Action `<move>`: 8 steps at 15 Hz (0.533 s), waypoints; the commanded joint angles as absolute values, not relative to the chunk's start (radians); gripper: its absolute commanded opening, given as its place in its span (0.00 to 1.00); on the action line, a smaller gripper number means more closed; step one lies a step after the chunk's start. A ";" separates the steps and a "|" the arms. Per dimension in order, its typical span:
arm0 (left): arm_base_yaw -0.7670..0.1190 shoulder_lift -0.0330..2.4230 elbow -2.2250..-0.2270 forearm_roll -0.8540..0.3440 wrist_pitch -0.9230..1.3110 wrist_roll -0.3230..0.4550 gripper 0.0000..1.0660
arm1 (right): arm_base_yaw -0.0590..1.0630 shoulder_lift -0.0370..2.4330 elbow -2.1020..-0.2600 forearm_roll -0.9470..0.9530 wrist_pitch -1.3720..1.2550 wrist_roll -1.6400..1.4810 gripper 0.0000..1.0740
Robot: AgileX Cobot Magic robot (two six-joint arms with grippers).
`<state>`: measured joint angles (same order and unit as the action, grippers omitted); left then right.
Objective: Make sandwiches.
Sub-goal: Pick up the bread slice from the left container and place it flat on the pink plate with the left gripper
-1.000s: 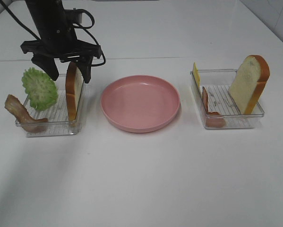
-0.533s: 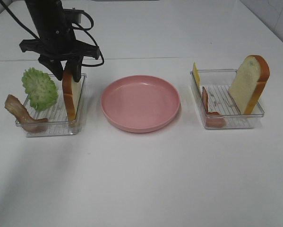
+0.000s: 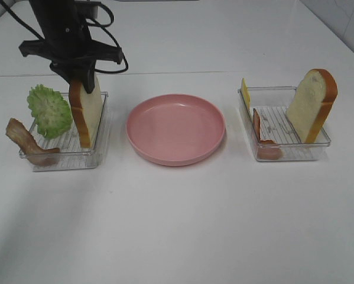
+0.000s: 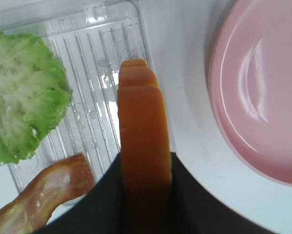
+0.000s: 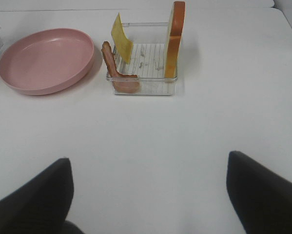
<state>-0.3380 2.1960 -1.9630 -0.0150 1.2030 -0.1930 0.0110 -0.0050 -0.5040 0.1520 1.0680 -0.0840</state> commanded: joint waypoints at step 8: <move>-0.255 2.110 -1.975 -0.601 1.081 0.048 0.00 | 0.006 -0.019 -0.501 0.154 1.059 -0.077 0.75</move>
<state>-0.2550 2.1170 -1.9720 -0.5980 1.0910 0.0450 0.0110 -0.0050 -0.5040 0.1520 1.0680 -0.0840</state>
